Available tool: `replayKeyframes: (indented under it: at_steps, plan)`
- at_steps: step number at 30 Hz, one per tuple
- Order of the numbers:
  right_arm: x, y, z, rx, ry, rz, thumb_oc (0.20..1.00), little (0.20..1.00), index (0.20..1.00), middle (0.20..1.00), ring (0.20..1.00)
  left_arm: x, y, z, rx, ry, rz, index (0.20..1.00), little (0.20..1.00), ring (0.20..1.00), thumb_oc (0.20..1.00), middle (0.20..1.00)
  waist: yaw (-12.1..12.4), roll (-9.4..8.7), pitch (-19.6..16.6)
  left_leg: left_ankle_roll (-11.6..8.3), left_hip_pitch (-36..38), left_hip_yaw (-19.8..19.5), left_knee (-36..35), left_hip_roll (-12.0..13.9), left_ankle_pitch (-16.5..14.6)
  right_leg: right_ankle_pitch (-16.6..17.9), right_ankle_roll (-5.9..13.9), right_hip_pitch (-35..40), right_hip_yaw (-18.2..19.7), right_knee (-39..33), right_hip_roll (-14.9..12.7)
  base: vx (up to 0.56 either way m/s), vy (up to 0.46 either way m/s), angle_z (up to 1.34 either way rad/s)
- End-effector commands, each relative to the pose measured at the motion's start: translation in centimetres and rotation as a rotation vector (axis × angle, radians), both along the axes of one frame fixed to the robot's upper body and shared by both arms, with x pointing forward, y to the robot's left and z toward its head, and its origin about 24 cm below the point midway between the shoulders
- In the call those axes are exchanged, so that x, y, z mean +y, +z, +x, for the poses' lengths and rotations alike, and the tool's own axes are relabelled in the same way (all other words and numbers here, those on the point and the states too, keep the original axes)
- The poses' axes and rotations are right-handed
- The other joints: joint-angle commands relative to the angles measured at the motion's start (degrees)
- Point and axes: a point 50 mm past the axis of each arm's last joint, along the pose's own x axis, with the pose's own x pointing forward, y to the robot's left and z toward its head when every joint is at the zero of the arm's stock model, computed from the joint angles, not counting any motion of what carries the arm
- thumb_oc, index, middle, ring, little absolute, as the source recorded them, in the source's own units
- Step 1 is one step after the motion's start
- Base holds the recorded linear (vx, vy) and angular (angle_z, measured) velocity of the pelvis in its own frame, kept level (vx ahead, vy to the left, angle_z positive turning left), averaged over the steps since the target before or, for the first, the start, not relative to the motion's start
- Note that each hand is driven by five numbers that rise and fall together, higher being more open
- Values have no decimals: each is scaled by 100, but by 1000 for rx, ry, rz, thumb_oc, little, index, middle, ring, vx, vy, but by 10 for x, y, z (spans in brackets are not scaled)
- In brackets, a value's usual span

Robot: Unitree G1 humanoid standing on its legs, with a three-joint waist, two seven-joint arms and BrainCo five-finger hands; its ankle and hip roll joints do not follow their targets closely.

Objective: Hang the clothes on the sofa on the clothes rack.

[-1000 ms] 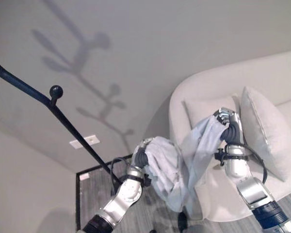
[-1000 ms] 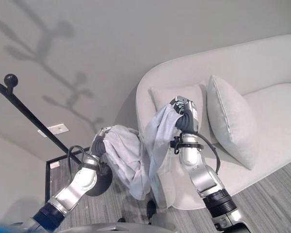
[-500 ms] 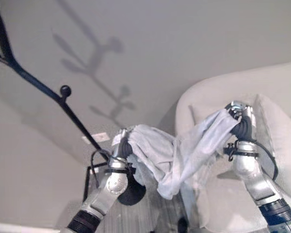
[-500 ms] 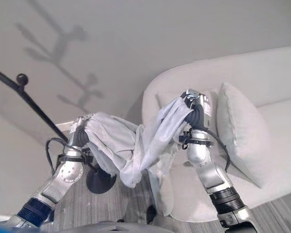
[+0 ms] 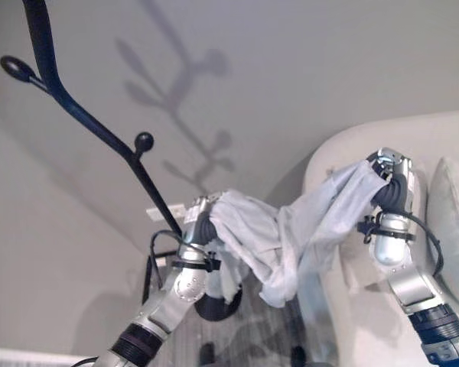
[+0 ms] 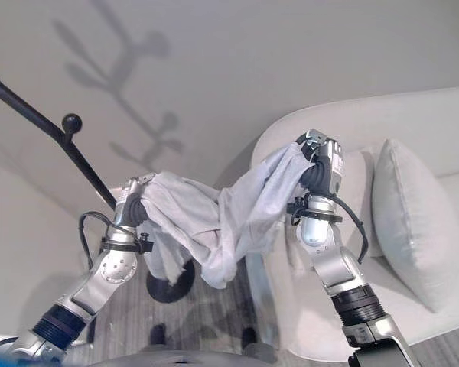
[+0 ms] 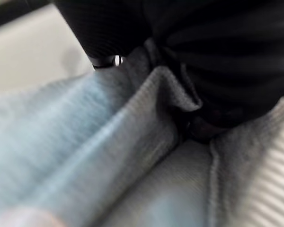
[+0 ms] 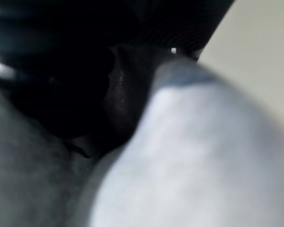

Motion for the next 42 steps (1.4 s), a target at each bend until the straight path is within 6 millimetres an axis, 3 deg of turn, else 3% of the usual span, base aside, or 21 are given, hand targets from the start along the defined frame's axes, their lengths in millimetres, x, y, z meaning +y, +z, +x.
replayKeyframes:
  at_steps: [1,3,6,7,11,12,14,15,16,19,26,32,38,42]
  plan:
    - [9,13,1,-79,29,29,200,200,200,200,200,9,33,6,-148,-38,48,200,200,200,200,200,92,-631,-451,44,-7,54,89,-331,-336,-276,286,290,387,-55,-707,64,338,10]
    - [2,12,0,-83,-19,21,200,200,200,200,200,9,37,6,-157,-77,102,200,200,200,200,200,71,-647,-493,242,67,149,12,-624,-514,-20,474,144,447,-60,-976,42,438,2]
    - [0,11,1,-85,-44,30,200,200,200,200,200,9,41,8,-173,-82,116,200,200,200,200,200,87,-684,-508,368,75,218,-9,-804,-603,154,586,0,533,-32,-1121,-20,289,-3]
    - [-5,12,2,-94,-78,48,200,200,200,200,200,9,45,8,-185,-111,168,200,200,200,200,200,62,-659,-502,486,89,244,-9,-972,-707,307,662,-120,594,32,-1234,-27,195,-20]
    - [-12,21,3,-138,-126,35,200,200,200,200,200,8,64,6,-273,-207,361,200,200,200,200,200,51,-623,-460,631,180,304,-9,-1152,-864,465,724,-349,712,386,-1352,-26,231,-17]
    - [-14,30,4,-188,-144,29,200,200,200,200,200,6,81,1,-361,-269,462,200,200,200,200,200,39,-564,-421,685,257,334,-9,-1198,-974,463,701,-442,688,724,-1336,-6,171,-19]
    - [-13,36,5,-221,-148,27,200,200,200,200,200,2,90,-3,-413,-313,510,200,200,200,200,200,29,-535,-378,702,282,369,-9,-1193,-999,466,692,-516,661,937,-1295,-24,103,-20]
    - [-13,40,5,-242,-149,24,200,200,200,200,200,0,94,-5,-440,-333,538,200,200,200,200,200,15,-545,-338,708,323,384,-9,-1197,-1022,378,655,-596,702,1091,-1147,-39,138,-24]
    - [-17,47,1,-269,-153,-25,200,200,200,200,200,-5,100,-11,-486,-383,568,200,200,200,200,200,-107,-548,-305,739,361,340,-9,-1279,-998,153,578,-725,919,1073,-671,-36,108,-23]
    - [-22,62,-5,-341,-177,-33,200,200,200,200,200,-7,119,-28,-560,-428,577,200,200,200,200,200,15,-584,-328,743,325,401,-9,-1307,-997,-130,483,-598,667,831,-617,-2,15,-9]
    - [-39,59,-17,-309,-223,-76,200,200,200,200,200,6,139,-50,-590,-429,586,200,200,200,200,200,86,-704,-511,679,409,391,-9,-1201,-1043,-22,463,-223,663,222,-533,45,-72,-2]
    - [-52,56,-22,-280,-273,-110,200,200,200,200,200,21,150,-64,-587,-407,639,200,200,200,200,200,218,-749,-635,611,543,258,-9,-1168,-1029,-11,470,96,441,20,-605,11,-47,17]
    - [-66,70,-12,-317,-371,-110,200,200,200,200,200,24,173,-61,-679,-327,576,200,200,200,200,200,285,-724,-694,583,541,136,-9,-1197,-1003,-22,481,205,312,-29,-662,-7,-20,18]
    - [-79,94,-7,-392,-468,-84,200,200,200,200,200,43,194,-43,-737,-125,423,200,200,200,200,200,389,-700,-739,568,510,-5,-9,-1204,-1000,-74,440,240,246,-28,-678,-14,-34,15]
